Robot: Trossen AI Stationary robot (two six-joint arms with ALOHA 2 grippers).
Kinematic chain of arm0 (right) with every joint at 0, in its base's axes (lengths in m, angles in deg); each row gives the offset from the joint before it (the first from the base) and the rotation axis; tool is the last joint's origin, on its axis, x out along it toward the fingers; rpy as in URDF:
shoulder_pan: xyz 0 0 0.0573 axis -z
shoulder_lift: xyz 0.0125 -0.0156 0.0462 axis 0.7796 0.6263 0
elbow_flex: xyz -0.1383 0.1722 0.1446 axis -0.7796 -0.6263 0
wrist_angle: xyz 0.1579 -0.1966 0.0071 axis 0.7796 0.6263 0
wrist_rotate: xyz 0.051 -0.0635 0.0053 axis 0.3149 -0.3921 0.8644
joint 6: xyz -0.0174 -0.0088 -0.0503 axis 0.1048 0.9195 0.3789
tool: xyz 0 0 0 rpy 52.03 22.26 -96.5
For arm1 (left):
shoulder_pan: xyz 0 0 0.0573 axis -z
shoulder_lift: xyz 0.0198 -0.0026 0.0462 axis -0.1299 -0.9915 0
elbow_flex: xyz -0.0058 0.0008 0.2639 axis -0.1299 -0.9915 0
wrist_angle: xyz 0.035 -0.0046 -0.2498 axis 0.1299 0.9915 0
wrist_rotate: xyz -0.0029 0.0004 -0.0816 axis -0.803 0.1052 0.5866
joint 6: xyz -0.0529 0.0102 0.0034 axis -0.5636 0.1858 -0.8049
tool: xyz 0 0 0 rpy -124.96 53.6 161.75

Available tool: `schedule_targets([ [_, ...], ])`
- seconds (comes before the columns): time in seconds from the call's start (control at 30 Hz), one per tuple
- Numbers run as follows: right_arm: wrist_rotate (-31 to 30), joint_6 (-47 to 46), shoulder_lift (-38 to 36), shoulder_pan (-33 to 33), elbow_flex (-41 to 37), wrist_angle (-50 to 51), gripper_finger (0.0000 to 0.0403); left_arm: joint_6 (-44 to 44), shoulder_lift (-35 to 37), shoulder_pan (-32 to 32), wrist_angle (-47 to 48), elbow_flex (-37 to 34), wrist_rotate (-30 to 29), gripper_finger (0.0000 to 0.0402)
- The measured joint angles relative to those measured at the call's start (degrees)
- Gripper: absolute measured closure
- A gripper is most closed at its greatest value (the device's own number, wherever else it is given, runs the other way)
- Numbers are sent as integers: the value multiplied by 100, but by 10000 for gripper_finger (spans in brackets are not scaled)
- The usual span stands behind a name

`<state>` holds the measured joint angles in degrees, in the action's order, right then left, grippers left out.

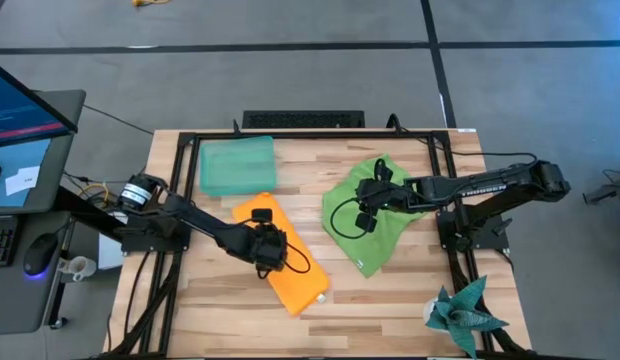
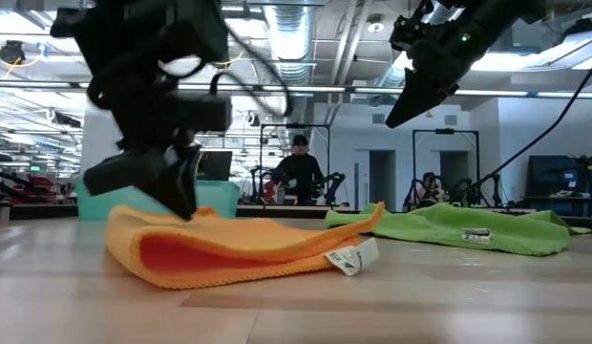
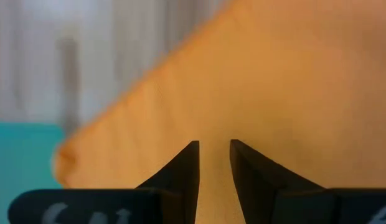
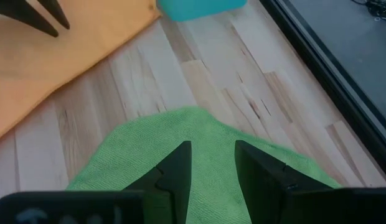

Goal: Roll microfiber towels into tight, uniform cylinder then place into a basket
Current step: Roll the yellow microfiber cloth

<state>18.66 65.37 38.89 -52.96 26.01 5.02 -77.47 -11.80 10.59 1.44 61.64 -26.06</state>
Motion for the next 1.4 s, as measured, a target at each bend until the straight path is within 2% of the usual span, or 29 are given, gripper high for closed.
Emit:
schedule_targets([
  [0.13,0,1,2,0,0,2,257,-30,0,149,384,403,-256,319],
  [0.3,0,2,2,0,0,2,257,-872,0,371,701,844,121,319],
  [0.4,0,2,1,0,0,2,257,-1391,7,513,109,868,433,319],
  [0.53,0,-12,2,0,0,2,257,-1380,7,697,-624,868,829,319],
  [0.7,2,-94,2,0,0,2,257,-1442,-8,904,-785,846,797,319],
  [0.77,2,-94,2,0,0,0,257,-1558,-119,923,-1207,751,829,319],
  [0.87,2,-96,2,0,0,11,257,-1592,-399,964,-1571,688,1127,319],
  [1.07,0,-101,4,0,0,27,257,-1689,-662,991,-1461,689,1601,319],
  [1.4,0,-101,4,0,0,41,257,-1754,-621,1031,-812,699,2468,319],
])
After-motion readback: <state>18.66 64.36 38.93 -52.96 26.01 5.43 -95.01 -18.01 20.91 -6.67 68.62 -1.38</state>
